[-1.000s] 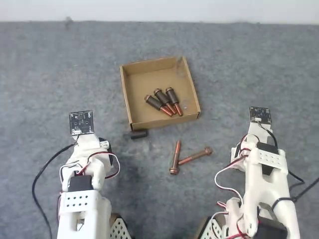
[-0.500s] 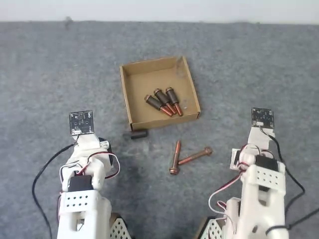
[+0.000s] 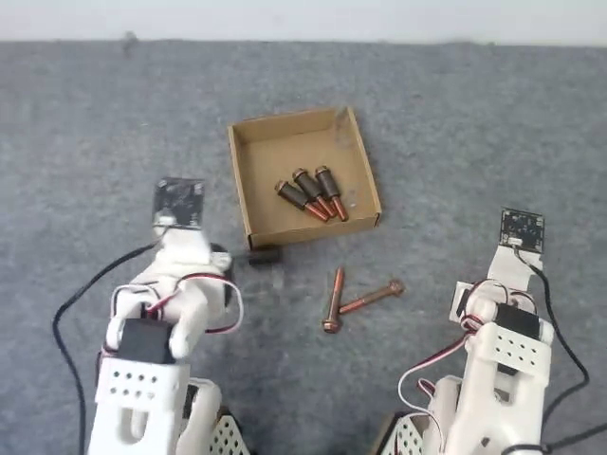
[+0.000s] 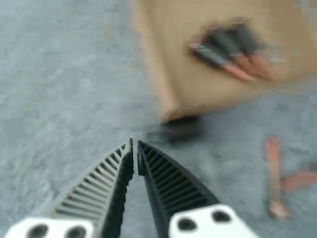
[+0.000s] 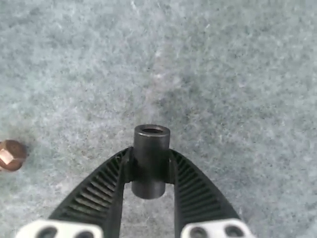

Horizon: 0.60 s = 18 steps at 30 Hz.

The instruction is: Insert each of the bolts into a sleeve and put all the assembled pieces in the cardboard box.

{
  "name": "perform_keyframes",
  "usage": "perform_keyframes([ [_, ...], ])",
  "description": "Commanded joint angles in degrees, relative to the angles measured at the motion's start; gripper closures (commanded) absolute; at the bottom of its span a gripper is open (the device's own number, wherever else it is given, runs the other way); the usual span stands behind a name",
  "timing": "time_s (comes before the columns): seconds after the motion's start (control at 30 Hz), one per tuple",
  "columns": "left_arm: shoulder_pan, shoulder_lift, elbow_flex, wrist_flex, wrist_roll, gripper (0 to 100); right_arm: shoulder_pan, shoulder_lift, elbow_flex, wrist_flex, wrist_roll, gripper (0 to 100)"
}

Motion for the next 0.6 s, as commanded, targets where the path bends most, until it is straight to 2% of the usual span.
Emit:
perform_keyframes([
  [0.0,11.96,0.70,-14.02,8.53,-0.44,99,0.66,0.75,-0.88,0.04,0.97,98.6],
  [0.17,22.68,4.57,-15.60,5.63,-1.49,99,0.66,0.75,-0.97,0.04,1.14,98.6],
  [0.3,28.04,16.79,-17.10,-1.49,-1.76,99,0.75,0.75,-1.05,-0.92,1.23,98.6],
  [0.43,33.41,30.33,-22.02,-4.75,-2.29,99,0.92,1.19,-0.88,-2.59,1.32,98.6],
  [0.57,37.19,38.51,-23.43,-8.62,-7.74,99,3.03,1.19,-0.88,-2.77,1.32,98.6],
])
